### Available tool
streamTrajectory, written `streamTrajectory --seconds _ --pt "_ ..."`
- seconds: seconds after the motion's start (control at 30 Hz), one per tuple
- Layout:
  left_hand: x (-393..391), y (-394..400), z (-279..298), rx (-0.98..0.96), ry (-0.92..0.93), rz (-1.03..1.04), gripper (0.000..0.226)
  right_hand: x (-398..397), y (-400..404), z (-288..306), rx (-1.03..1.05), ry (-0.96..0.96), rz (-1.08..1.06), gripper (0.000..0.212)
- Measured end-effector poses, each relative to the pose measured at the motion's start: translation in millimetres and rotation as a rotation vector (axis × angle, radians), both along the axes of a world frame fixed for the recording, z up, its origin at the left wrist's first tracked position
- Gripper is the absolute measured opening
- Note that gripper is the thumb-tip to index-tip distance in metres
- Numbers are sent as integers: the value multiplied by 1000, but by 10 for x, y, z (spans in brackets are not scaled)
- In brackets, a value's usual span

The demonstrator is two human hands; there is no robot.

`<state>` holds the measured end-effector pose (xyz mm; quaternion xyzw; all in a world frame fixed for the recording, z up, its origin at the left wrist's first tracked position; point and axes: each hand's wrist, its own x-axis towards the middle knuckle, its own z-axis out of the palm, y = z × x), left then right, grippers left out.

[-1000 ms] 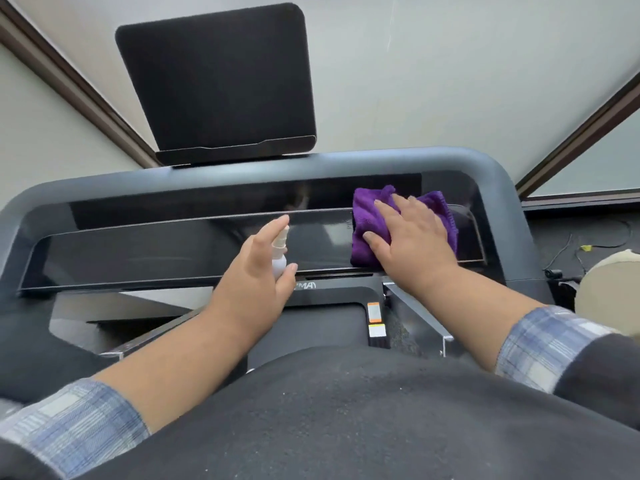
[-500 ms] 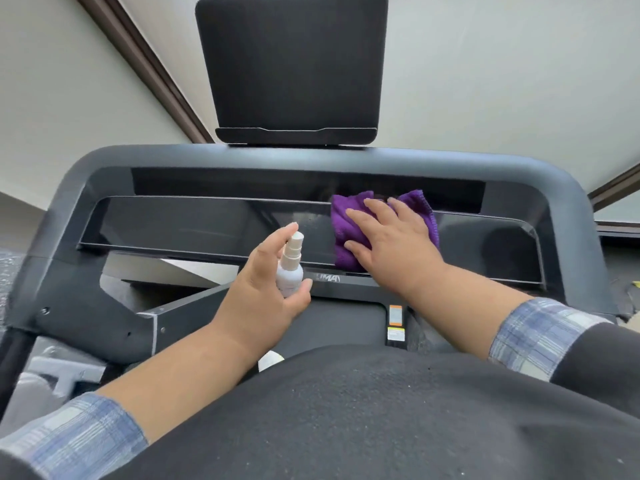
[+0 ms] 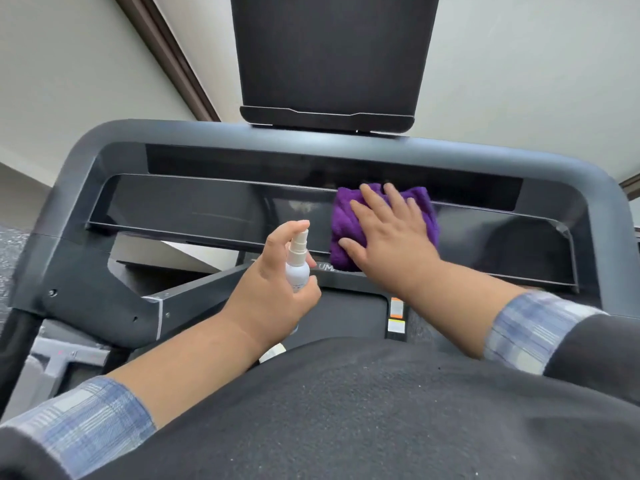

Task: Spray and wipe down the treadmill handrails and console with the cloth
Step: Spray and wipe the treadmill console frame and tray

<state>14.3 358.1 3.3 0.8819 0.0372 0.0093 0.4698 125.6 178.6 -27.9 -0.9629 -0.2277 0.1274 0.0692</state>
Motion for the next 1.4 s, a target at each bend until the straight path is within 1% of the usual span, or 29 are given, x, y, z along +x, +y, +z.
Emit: streamTrajectory --seconds 0.1,0.17,0.2,0.3,0.4,0.47,0.57,0.63,0.77,0.83,1.0,1.17,1.3,1.4 --pt "-29 111 -67 19 -24 -31 88 24 433 -8 12 29 63 74" --pt "-33 189 -95 13 -31 -58 94 37 485 -26 10 28 63 74" --pt "-27 234 -111 10 -25 -71 93 35 443 -38 14 26 53 74" --pt "16 376 -155 -3 -9 -133 85 0 222 -52 33 -10 -31 80" --pt "42 551 -188 1 -2 -191 84 -56 38 -52 31 -33 -133 78" --pt "39 699 -200 0 -7 -213 85 -94 52 -34 23 -34 -180 82" --pt "33 956 -227 10 -18 -232 85 -79 321 -19 -3 -15 -235 87" --pt "27 1112 -236 14 -18 -235 84 -57 635 -17 -27 -2 -203 90" --pt "23 1350 -234 14 -39 -259 81 -54 1371 -13 -37 11 -70 91" --pt "22 1447 -227 7 -30 -274 78 -62 1583 -10 -42 29 -31 91" --pt "13 1668 -291 -12 -34 -288 79 -86 1425 -5 -26 34 -55 93" --pt "-64 1972 -328 -49 -19 -222 76 -195 1417 25 -49 51 -127 108" --pt "-156 2271 -322 -61 -31 -191 71 -187 1758 31 -76 48 -82 115" --pt "-226 2448 -292 -90 -37 -174 70 -184 2279 -20 -77 44 -5 116"
